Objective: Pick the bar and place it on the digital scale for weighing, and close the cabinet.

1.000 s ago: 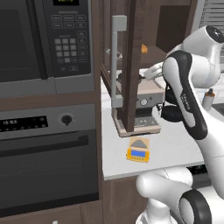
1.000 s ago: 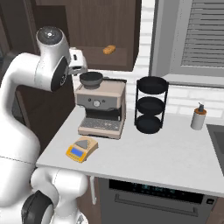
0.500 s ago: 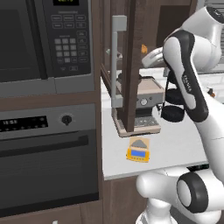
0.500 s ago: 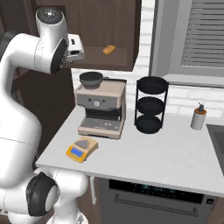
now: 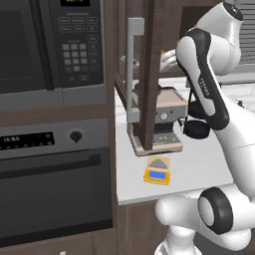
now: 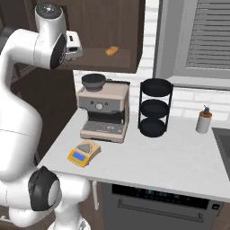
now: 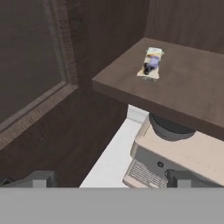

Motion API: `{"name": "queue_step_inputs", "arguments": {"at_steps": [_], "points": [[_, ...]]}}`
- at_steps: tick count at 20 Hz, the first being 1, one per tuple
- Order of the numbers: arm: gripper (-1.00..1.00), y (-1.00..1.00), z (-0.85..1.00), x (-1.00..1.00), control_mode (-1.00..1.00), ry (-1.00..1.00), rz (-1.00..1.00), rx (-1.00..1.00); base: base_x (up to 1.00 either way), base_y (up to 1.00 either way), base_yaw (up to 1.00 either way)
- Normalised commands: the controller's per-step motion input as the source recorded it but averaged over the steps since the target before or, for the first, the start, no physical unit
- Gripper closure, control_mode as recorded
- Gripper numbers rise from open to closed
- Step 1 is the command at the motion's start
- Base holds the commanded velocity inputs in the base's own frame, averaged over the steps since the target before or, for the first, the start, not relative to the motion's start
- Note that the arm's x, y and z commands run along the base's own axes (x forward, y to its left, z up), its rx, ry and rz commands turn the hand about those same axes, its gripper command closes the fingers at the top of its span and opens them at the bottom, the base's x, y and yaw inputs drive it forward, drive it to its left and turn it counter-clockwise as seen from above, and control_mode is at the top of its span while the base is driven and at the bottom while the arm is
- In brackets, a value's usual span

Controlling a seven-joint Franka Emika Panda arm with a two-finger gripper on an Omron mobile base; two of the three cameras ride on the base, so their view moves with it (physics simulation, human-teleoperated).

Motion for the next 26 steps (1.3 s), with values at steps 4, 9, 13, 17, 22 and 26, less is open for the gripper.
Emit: {"name": "queue_step_inputs", "arguments": {"at_steps": [4,9,13,17,22,26], "points": [[-1.0,0.19,0.0,0.1,-1.0,0.0,0.0,0.02,0.0,0.0,0.0],[-1.0,0.01,0.0,0.21,-1.0,0.0,0.0,0.08,0.0,0.0,0.0],[-1.0,0.08,0.0,0.36,-1.0,0.0,0.0,0.07,0.0,0.0,0.0],[-1.0,0.1,0.0,0.37,-1.0,0.0,0.0,0.04,0.0,0.0,0.0],[-1.0,0.15,0.0,0.32,-1.0,0.0,0.0,0.0,0.0,0.0,0.0],[-1.0,0.15,-0.06,0.44,-1.0,0.0,0.0,0.0,0.0,0.0,0.0]]}}
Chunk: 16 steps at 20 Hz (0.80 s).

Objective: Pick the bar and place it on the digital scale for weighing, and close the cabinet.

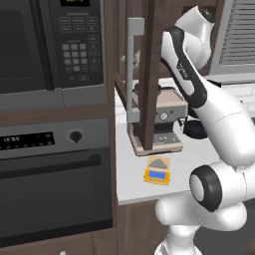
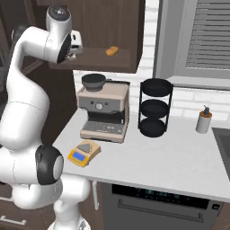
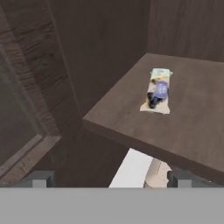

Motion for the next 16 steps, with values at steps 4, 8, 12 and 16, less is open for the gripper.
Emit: {"name": "queue_step_inputs", "arguments": {"at_steps": [4,8,12,16], "points": [[-1.0,0.03,-0.13,0.52,-1.0,0.0,0.0,0.0,0.0,0.0,0.0],[-1.0,0.0,-0.12,0.5,-1.0,0.0,0.0,0.0,0.0,0.0,0.0],[-1.0,0.0,-0.12,0.46,-1.0,0.0,0.0,0.0,0.0,0.0,0.0],[-1.0,0.0,-0.06,0.43,-1.0,0.0,0.0,0.0,0.0,0.0,0.0]]}}
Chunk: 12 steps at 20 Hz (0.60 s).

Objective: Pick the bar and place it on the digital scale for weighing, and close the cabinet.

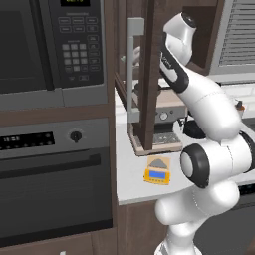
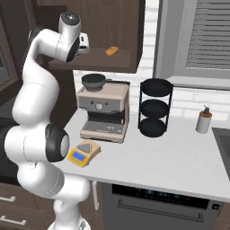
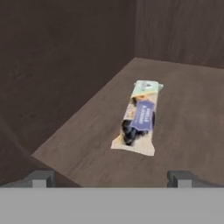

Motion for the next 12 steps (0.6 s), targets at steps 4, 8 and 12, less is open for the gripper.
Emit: {"name": "queue_step_inputs", "arguments": {"at_steps": [4,8,12], "points": [[-1.0,0.0,-0.07,0.45,-1.0,0.0,0.0,0.0,0.0,0.0,0.0],[-1.0,0.0,-0.02,0.37,-1.0,0.0,0.0,0.0,0.0,0.0,0.0],[-1.0,0.0,0.0,0.23,-1.0,0.0,0.0,0.0,0.0,0.0,0.0]]}}
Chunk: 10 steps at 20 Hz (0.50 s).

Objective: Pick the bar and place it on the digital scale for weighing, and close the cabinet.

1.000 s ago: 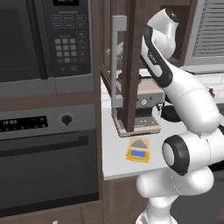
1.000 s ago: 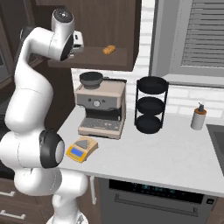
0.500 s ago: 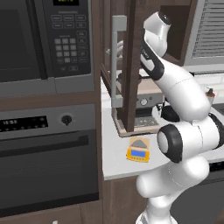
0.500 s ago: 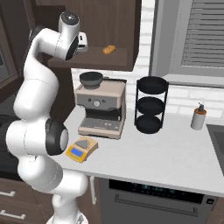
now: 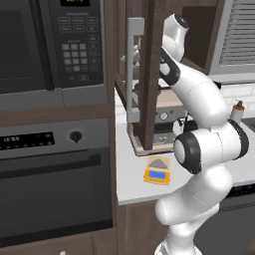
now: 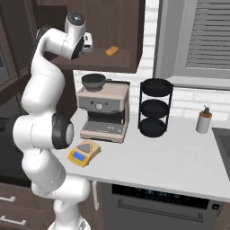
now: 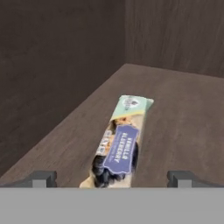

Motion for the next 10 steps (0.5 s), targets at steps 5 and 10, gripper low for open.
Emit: {"name": "queue_step_inputs", "arguments": {"at_steps": [5,10], "points": [[-1.0,0.03,-0.05,0.19,-1.0,0.0,0.0,0.0,0.0,0.0,0.0],[-1.0,0.15,-0.08,0.01,-1.0,0.0,0.0,0.0,0.0,0.0,0.0]]}}
